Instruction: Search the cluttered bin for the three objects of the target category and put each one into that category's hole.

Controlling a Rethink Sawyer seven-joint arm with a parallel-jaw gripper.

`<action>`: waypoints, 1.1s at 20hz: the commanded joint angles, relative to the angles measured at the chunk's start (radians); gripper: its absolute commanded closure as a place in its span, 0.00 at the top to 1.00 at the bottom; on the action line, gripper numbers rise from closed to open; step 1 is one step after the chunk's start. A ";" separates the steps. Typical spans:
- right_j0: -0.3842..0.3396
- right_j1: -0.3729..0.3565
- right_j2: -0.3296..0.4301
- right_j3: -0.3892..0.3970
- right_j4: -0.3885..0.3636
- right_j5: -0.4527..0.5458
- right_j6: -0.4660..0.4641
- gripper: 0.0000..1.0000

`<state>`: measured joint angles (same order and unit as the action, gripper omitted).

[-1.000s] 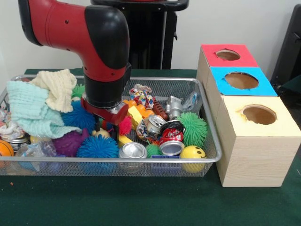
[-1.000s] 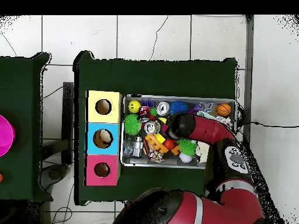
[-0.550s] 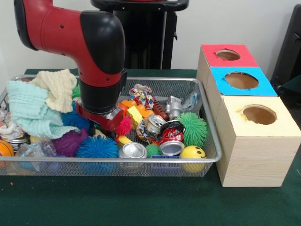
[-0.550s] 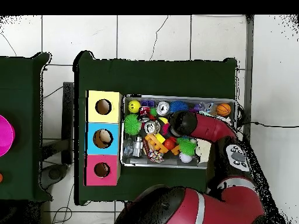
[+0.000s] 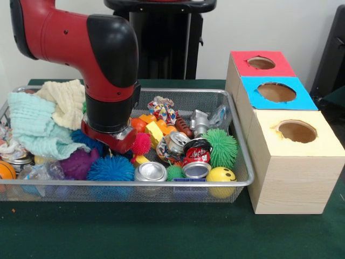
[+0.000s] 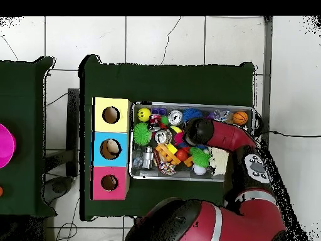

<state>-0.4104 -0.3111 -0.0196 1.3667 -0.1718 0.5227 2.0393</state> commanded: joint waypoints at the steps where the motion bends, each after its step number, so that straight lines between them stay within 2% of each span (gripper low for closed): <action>1: -0.005 0.155 0.040 -0.033 -0.089 -0.122 -0.001 0.00; 7: 0.009 0.146 0.030 -0.018 -0.084 -0.118 0.024 0.00; 15: 0.015 0.074 0.029 0.049 -0.070 -0.052 0.017 0.00; 20: 0.024 -0.131 0.004 0.175 -0.048 0.101 -0.014 0.00; 22: 0.027 -0.209 -0.004 0.197 -0.044 0.167 -0.044 0.00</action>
<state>-0.3939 -0.3776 -0.0251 1.4326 -0.1794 0.5313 2.0393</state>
